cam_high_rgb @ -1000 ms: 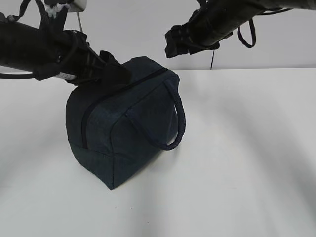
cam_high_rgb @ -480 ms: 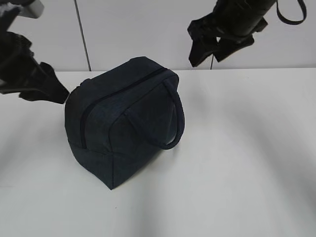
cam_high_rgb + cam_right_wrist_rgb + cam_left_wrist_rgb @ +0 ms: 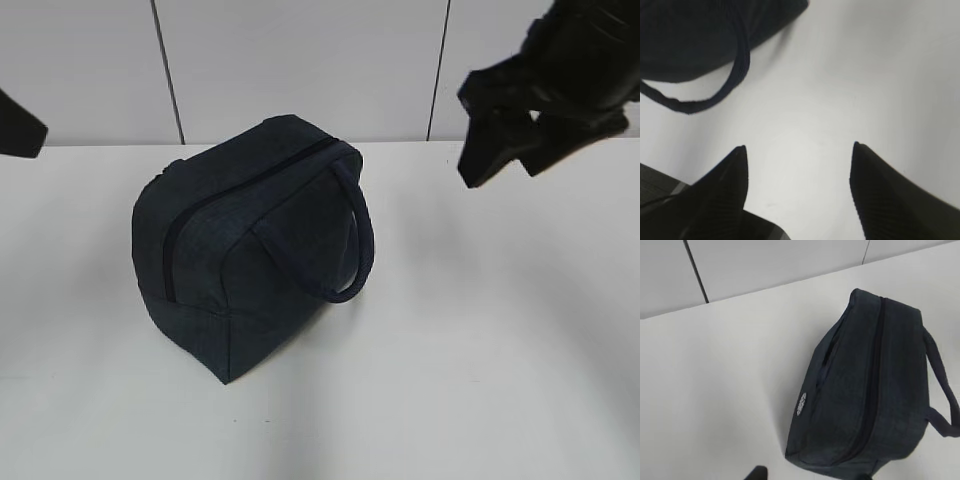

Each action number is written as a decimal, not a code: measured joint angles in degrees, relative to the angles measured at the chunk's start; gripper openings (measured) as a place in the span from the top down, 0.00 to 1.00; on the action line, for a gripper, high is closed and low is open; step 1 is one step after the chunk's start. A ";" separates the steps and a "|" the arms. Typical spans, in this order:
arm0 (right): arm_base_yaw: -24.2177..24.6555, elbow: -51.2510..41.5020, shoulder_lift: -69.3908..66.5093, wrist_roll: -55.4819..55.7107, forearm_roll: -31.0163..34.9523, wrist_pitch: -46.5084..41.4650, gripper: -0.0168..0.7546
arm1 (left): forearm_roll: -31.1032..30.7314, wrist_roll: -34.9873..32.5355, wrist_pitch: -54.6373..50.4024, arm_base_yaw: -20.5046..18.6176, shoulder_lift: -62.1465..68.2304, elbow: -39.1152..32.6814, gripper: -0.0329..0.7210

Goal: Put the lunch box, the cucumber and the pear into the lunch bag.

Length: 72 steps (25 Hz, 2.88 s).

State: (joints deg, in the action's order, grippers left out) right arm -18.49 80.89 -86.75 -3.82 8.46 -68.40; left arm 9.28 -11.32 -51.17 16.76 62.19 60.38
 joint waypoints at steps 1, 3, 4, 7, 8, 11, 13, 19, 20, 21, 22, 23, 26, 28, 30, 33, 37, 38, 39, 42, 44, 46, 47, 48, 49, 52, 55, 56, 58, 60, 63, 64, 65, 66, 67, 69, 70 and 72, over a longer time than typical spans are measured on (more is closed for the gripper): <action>0.00 -2.77 2.57 0.08 -0.57 0.00 0.33 | -0.33 0.89 -1.45 0.00 -1.44 -0.68 0.52; 0.00 -8.07 7.50 0.08 -1.71 0.30 0.33 | -1.61 2.44 -4.09 0.00 -4.24 -2.19 0.52; 0.00 -10.92 10.23 0.13 -2.15 0.58 0.33 | -2.33 3.28 -4.99 0.00 -5.88 -2.93 0.52; 0.00 -18.50 17.62 0.13 -3.19 1.52 0.33 | -4.78 5.81 -7.31 0.00 -10.93 -5.53 0.52; 0.00 -20.91 19.99 0.22 -3.31 1.63 0.33 | -4.96 6.17 -8.08 0.00 -12.75 -6.23 0.52; 0.00 -27.06 26.04 0.22 -4.30 2.75 0.34 | -5.36 6.56 -10.25 0.00 -18.47 -9.24 0.52; 0.00 -30.63 29.67 0.22 -5.09 3.18 0.34 | -5.73 6.56 -11.17 0.00 -22.74 -11.98 0.52; 0.00 -41.25 41.87 0.26 -6.90 4.06 0.34 | -5.86 6.62 -12.28 0.00 -37.37 -22.69 0.53; 0.00 -42.62 43.95 0.26 -7.03 4.21 0.34 | -5.80 6.62 -12.41 0.00 -39.43 -24.04 0.53; 0.00 -44.18 46.56 0.26 -7.12 4.46 0.34 | -5.80 6.62 -12.41 0.00 -41.88 -25.52 0.54; 0.00 -45.56 49.42 0.26 -7.25 4.85 0.34 | -5.74 6.62 -12.41 0.00 -44.26 -26.89 0.54; 0.00 -46.85 51.88 0.26 -7.54 5.36 0.34 | -5.74 6.62 -12.41 0.00 -46.52 -27.96 0.55; 0.00 -49.93 61.19 -0.19 -8.46 7.18 0.34 | -5.68 6.62 -12.37 0.00 -52.23 -30.33 0.58; 0.00 -50.58 66.81 -0.42 -8.46 7.67 0.34 | -5.68 6.62 -12.30 0.00 -55.24 -30.42 0.60; 0.00 -50.71 72.01 -0.62 -8.46 8.62 0.34 | -5.68 6.62 -12.30 0.00 -58.04 -30.42 0.62; 0.00 -50.70 79.01 -0.74 -8.46 8.88 0.34 | -5.68 6.62 -12.30 0.00 -61.43 -30.42 0.62; 0.00 -50.70 85.64 -0.74 -8.46 8.49 0.34 | -5.68 6.73 -12.37 0.00 -63.14 -30.42 0.63; 0.00 -50.70 86.87 -0.74 -8.46 7.89 0.34 | -5.68 6.73 -12.37 0.00 -63.19 -30.42 0.63; 0.00 -50.70 87.38 -0.74 -8.46 6.76 0.34 | -5.74 6.73 -12.37 0.00 -63.19 -30.42 0.63; 0.00 -51.95 87.75 -0.74 -8.92 3.56 0.34 | -5.68 6.73 -12.36 0.00 -63.24 -30.42 0.63; 0.00 -52.22 87.75 -0.74 -9.28 2.95 0.34 | -5.74 6.73 -12.36 0.00 -63.24 -30.42 0.63; 0.00 -52.31 87.75 -0.74 -9.39 2.95 0.34 | -5.74 6.73 -12.36 0.00 -63.24 -30.42 0.63; 0.00 -52.31 87.75 -0.74 -9.64 2.95 0.34 | -5.74 6.74 -12.36 0.00 -63.24 -30.42 0.63; 0.00 -52.31 87.75 -0.74 -9.65 2.95 0.34 | -5.74 6.74 -12.36 0.00 -63.24 -30.42 0.63; 0.00 -52.31 87.75 -0.74 -9.65 2.95 0.34 | -5.74 6.74 -12.36 0.00 -63.24 -30.42 0.63; -0.10 -52.31 87.75 -0.74 -9.74 2.95 0.34 | -5.74 6.74 -12.36 0.00 -63.24 -30.42 0.63; -0.09 -52.31 87.75 -0.74 -9.74 2.95 0.34 | -5.74 6.74 -12.36 0.00 -63.24 -30.42 0.63; -0.09 -52.31 87.75 -0.74 -9.74 2.95 0.34 | -5.74 6.74 -12.36 0.00 -63.24 -30.42 0.63; -0.09 -52.31 87.75 -0.74 -9.74 2.95 0.34 | -5.69 6.74 -12.36 0.00 -63.24 -30.42 0.63; -0.09 -52.31 87.75 -0.74 -9.74 2.95 0.34 | -5.69 6.74 -12.36 0.00 -63.24 -30.42 0.63; -0.09 -52.31 87.75 -0.74 -9.74 2.95 0.34 | -5.69 6.74 -12.36 0.00 -63.24 -30.42 0.63; -0.09 -52.31 87.75 -0.74 -9.74 2.95 0.34 | -5.69 6.74 -12.36 0.00 -63.24 -30.42 0.63; -0.09 -52.31 87.75 -0.74 -9.77 2.95 0.34 | -5.69 6.74 -12.36 -0.12 -63.24 -30.42 0.63; 0.41 -52.31 87.75 -0.74 -9.77 2.95 0.34 | -5.69 6.74 -12.36 -0.62 -63.24 -30.42 0.63; 1.16 -52.31 87.75 -0.74 -9.77 2.95 0.34 | -5.69 6.74 -12.36 -1.61 -63.24 -30.42 0.63; 4.26 -52.31 87.75 -0.74 -9.77 2.95 0.34 | -5.64 6.74 -12.36 -4.50 -63.24 -30.42 0.63; 6.01 -52.31 87.75 -0.74 -9.87 2.95 0.34 | -5.64 6.74 -12.36 -6.32 -63.24 -30.42 0.63; 8.69 -52.31 87.75 -0.74 -9.87 2.95 0.34 | -5.64 6.74 -12.36 -9.54 -63.24 -30.42 0.63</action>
State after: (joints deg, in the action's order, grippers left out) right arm -9.80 28.58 1.00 -4.56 -1.41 -65.45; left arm 3.64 -4.58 -63.54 7.22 -1.04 29.96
